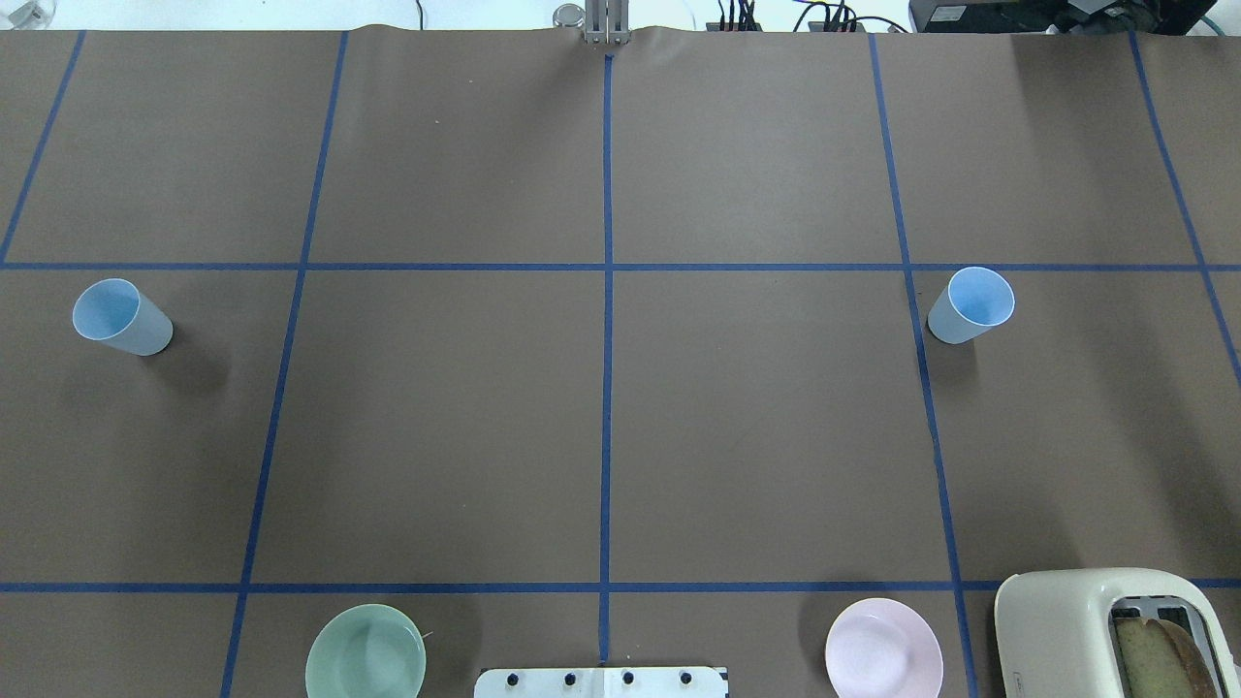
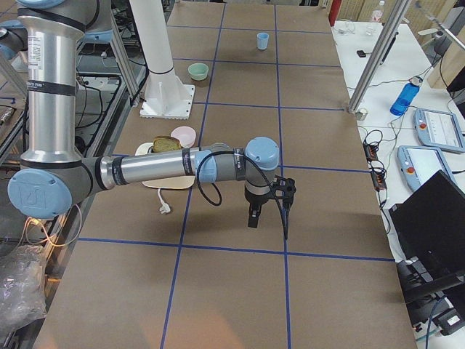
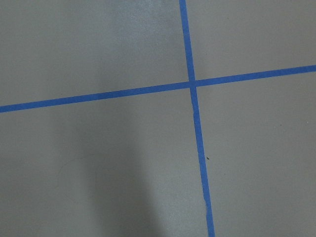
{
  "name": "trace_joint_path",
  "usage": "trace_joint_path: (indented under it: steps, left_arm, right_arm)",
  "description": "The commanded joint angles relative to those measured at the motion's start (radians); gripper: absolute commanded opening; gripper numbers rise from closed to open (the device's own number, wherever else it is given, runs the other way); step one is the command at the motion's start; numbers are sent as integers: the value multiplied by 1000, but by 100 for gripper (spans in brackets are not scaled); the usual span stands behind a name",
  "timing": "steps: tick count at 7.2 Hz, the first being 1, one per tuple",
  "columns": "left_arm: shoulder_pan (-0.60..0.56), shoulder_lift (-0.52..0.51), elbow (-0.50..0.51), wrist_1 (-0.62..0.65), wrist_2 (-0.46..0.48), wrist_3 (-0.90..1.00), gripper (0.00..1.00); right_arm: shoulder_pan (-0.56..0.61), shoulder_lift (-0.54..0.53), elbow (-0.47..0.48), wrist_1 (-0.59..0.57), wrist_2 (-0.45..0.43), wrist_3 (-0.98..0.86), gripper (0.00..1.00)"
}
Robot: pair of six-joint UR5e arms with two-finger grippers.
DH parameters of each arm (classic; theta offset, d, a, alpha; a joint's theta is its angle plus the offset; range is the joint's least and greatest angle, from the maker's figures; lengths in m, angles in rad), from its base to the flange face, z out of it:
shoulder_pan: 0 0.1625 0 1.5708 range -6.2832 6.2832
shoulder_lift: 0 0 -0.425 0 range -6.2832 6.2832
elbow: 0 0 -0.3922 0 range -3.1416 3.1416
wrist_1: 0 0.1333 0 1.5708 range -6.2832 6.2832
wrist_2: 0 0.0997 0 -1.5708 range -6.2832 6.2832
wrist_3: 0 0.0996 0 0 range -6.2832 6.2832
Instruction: Stack blue cups with both arms
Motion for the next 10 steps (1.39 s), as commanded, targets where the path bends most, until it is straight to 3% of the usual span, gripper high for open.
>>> trace_joint_path:
  steps: [1,4,6,10]
  left_arm:
    - [2,-2,0,-14,0,-1,99]
    - [64,-5,11,-41,0,-6,99]
    - [127,-12,15,-95,1,-137,99]
    - [150,-11,86,-199,1,-162,98]
  right_arm:
    - [2,-5,9,3,1,-18,100]
    - [-5,64,-20,20,6,5,100]
    - [-81,81,-18,183,9,19,100]
    - [-228,77,18,206,32,22,99]
